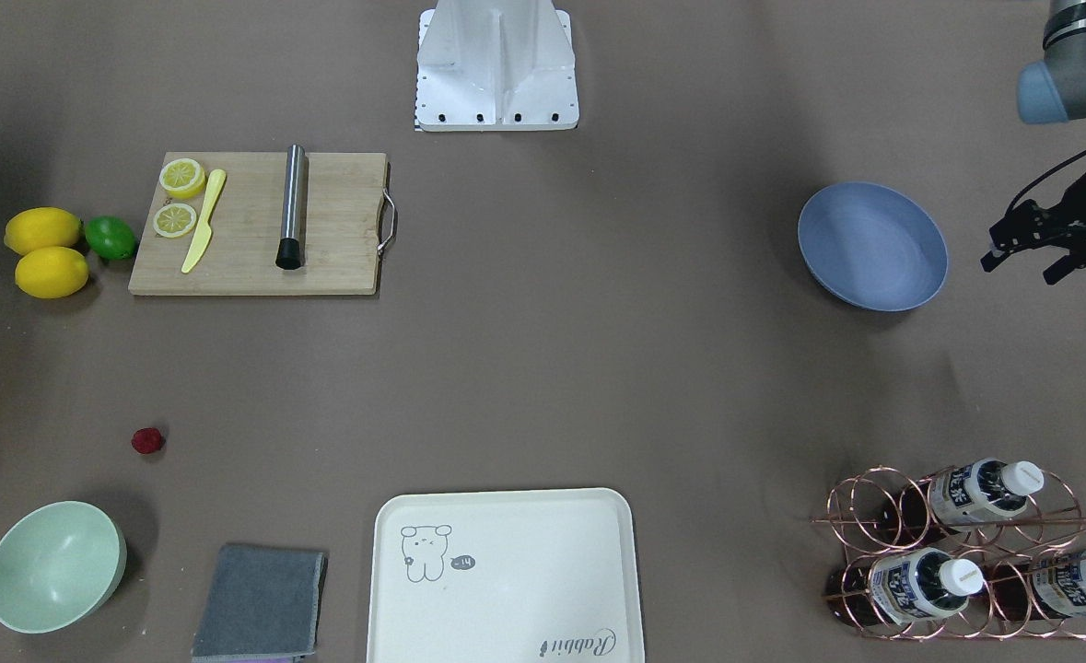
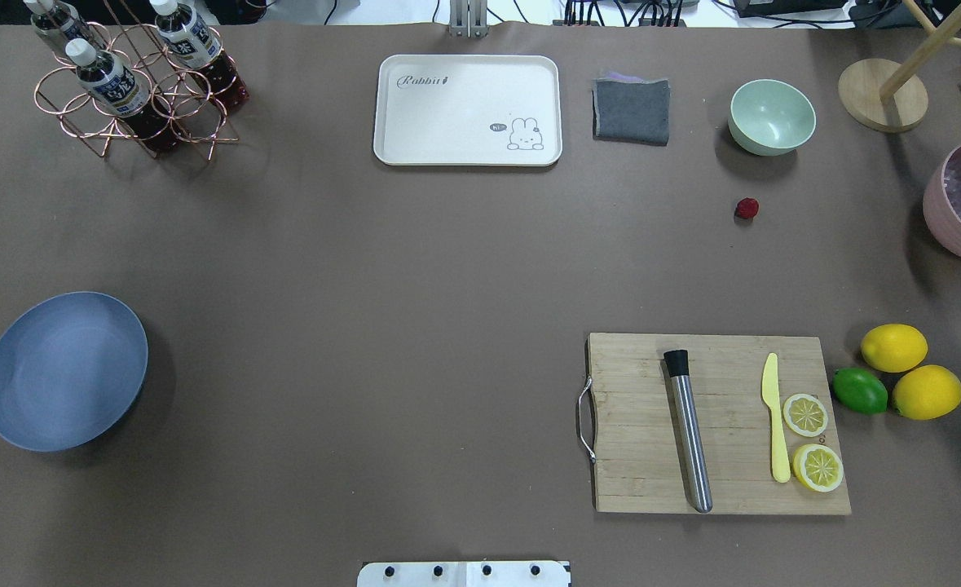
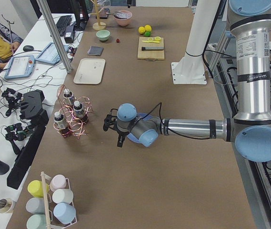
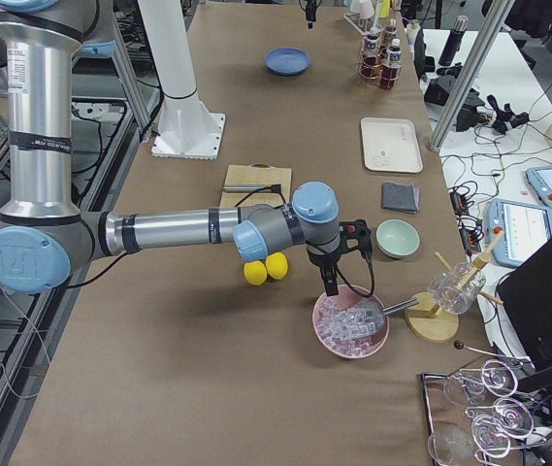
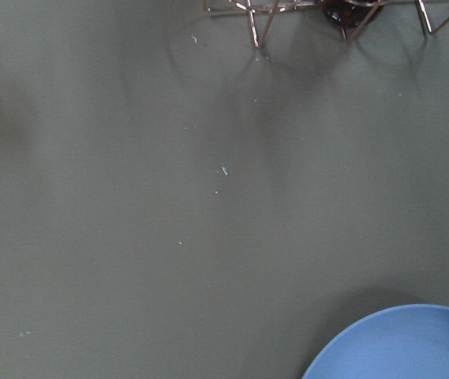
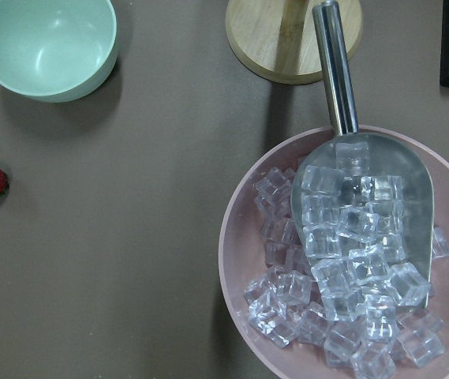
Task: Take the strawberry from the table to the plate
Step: 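Push the blue plate toward the table center with the left gripper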
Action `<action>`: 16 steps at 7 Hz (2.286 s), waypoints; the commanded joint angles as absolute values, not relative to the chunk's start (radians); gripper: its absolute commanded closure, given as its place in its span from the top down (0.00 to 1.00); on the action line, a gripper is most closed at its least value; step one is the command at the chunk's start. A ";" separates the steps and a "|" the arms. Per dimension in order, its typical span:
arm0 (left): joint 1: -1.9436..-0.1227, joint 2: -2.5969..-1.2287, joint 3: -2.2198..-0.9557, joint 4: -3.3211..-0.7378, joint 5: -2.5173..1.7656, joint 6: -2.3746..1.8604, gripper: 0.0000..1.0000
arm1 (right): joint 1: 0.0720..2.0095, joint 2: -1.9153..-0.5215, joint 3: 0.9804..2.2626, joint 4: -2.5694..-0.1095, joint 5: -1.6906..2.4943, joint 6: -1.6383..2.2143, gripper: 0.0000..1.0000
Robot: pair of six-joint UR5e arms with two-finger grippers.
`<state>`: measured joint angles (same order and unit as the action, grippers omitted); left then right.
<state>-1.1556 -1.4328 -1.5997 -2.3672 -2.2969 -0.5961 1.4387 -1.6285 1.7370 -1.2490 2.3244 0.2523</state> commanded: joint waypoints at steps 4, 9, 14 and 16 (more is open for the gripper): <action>-0.996 -1.419 -1.482 -2.591 -2.253 -0.794 0.86 | 1.422 -1.602 1.735 -1.249 2.322 0.273 1.00; -0.956 -1.424 -1.512 -2.583 -2.279 -0.796 0.00 | 1.419 -1.598 1.738 -1.249 2.319 0.273 1.00; -0.982 -1.662 -1.704 -2.330 -2.395 -1.099 0.00 | 1.265 -1.450 1.730 -1.249 2.272 0.576 1.00; -0.884 -1.847 -1.707 -2.196 -2.283 -1.217 0.00 | 1.101 -1.346 1.711 -1.250 2.141 0.763 1.00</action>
<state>-0.9319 -1.7365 -1.7013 -2.2824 -2.3500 -1.1441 1.1940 -1.4033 1.7226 -1.2490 2.2164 0.6551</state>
